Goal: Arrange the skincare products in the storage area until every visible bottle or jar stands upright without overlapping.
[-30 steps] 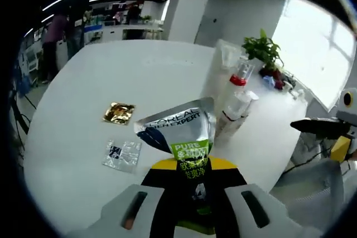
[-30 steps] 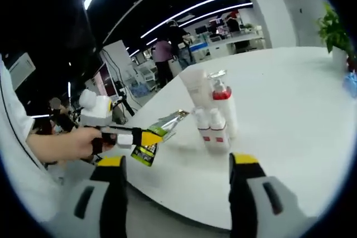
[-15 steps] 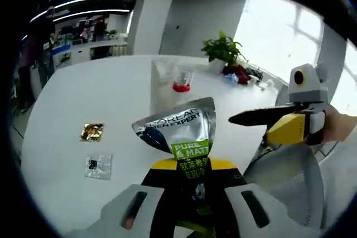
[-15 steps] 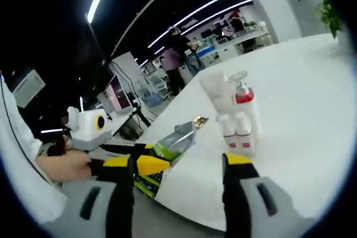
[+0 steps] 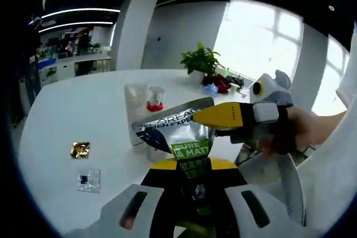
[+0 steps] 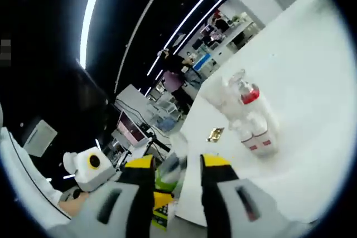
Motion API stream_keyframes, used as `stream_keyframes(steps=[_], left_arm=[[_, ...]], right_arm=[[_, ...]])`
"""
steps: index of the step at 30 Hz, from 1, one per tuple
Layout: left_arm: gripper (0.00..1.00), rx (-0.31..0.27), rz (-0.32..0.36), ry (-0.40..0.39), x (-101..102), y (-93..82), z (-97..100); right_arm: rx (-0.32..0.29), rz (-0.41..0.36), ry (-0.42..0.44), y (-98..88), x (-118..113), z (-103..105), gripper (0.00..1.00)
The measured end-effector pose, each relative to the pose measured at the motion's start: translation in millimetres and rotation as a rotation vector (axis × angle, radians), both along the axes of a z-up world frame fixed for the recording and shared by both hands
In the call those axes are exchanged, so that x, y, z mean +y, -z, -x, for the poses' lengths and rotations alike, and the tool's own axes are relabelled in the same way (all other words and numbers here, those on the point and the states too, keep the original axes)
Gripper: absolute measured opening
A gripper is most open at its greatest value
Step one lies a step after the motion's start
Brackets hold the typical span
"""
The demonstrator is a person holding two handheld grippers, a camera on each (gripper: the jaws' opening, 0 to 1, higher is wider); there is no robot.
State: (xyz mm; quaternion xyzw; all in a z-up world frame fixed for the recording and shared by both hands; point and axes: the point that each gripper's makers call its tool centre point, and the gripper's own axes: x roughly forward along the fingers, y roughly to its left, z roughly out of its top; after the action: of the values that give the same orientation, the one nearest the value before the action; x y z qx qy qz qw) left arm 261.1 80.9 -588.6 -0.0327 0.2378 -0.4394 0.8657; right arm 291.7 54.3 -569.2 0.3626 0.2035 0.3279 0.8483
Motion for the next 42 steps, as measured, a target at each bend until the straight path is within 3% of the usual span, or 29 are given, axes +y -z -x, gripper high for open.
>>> stream_keyframes(steps=[4, 12, 15, 19, 24, 32, 38, 42], left_arm=[[0.14, -0.002, 0.010, -0.003, 0, -2.3, 1.0], [0.20, -0.018, -0.007, -0.004, 2, -1.8, 0.2], [0.26, -0.012, -0.007, -0.007, 3, -1.2, -1.0], [0.46, -0.004, -0.002, 0.000, -1, -0.6, -1.5], [0.54, 0.001, -0.018, 0.004, -1, 2.3, -4.1], [0.57, 0.027, -0.008, 0.016, 7, 2.6, -8.0], [0.61, 0.083, 0.077, 0.060, 9, -3.6, -9.7], [0.61, 0.156, 0.201, 0.151, 2, -15.8, -0.7]], right_arm=[[0.024, -0.054, 0.004, -3.1, 1, 1, 0.12], [0.032, -0.082, -0.018, -5.4, 4, 3, 0.06], [0.007, -0.071, -0.023, -8.4, 6, 3, 0.04], [0.004, -0.078, -0.033, -8.6, 6, 3, 0.01], [-0.004, -0.074, -0.039, -10.2, 5, 4, 0.01], [-0.034, -0.082, -0.046, -19.9, -6, -2, 0.01], [-0.069, -0.104, -0.115, -33.9, -11, 4, 0.01], [-0.109, -0.151, -0.209, -50.4, -8, 16, 0.01]])
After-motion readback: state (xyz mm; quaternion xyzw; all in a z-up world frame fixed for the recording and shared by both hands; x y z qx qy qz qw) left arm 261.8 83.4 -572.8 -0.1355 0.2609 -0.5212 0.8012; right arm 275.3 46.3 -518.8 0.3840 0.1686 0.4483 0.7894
